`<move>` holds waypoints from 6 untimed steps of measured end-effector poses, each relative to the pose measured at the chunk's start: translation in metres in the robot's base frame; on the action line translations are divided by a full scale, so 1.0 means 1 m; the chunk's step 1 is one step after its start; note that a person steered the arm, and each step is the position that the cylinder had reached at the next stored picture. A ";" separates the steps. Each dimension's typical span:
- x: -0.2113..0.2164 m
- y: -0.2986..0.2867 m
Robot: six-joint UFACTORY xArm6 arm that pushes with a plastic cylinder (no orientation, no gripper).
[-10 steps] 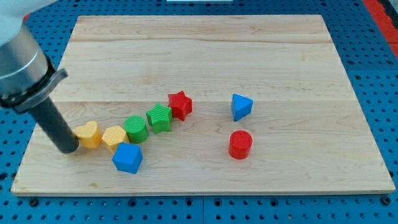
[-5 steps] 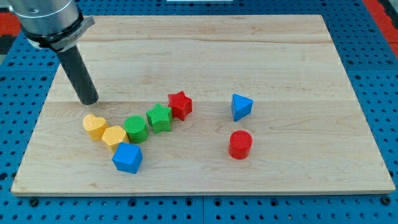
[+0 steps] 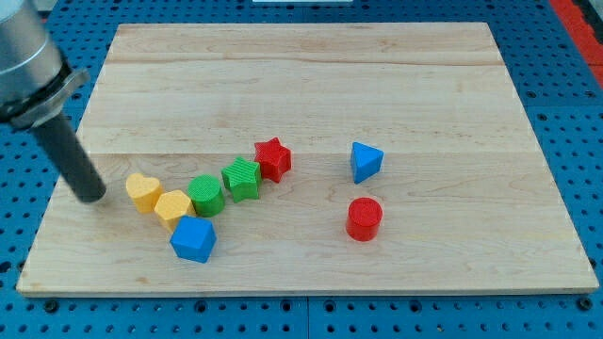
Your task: Move the yellow hexagon to the top right of the red star
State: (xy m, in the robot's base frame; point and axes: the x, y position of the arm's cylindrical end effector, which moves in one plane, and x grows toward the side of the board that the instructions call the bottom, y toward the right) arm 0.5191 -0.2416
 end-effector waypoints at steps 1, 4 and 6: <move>0.023 0.057; 0.000 0.237; -0.075 0.245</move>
